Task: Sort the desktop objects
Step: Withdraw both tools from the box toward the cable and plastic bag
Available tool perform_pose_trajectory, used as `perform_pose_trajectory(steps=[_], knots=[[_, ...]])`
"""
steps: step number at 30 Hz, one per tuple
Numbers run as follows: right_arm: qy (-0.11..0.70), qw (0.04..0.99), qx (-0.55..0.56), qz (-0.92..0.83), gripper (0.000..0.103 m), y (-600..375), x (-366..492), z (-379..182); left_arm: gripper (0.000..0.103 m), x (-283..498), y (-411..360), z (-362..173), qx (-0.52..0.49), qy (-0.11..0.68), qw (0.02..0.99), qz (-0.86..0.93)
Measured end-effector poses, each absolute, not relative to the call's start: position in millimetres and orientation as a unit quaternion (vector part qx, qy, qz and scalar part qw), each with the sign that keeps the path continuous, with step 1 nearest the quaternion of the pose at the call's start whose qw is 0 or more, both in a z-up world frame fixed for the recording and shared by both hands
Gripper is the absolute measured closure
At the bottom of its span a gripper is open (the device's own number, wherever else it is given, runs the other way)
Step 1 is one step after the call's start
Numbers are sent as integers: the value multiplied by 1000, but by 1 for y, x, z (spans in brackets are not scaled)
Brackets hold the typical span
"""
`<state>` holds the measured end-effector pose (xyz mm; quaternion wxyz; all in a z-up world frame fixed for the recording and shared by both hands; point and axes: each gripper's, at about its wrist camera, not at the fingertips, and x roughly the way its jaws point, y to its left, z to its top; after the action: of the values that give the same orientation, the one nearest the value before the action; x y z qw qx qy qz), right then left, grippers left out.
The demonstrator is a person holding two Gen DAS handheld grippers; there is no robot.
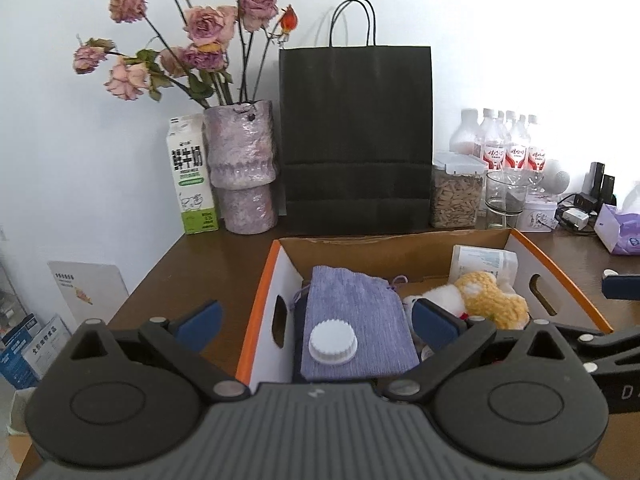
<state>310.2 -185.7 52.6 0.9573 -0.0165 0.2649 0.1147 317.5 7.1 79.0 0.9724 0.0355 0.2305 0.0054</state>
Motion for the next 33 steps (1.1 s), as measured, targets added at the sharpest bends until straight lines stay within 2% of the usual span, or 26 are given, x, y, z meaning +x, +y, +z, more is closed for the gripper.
perform_pose_trajectory(steps=[16, 33], knots=[[264, 956, -27, 121, 0, -193, 214, 48, 0, 231, 24, 79, 21, 232, 972, 3], [309, 942, -33, 128, 0, -193, 172, 9, 0, 174, 44, 39, 3, 272, 962, 10]])
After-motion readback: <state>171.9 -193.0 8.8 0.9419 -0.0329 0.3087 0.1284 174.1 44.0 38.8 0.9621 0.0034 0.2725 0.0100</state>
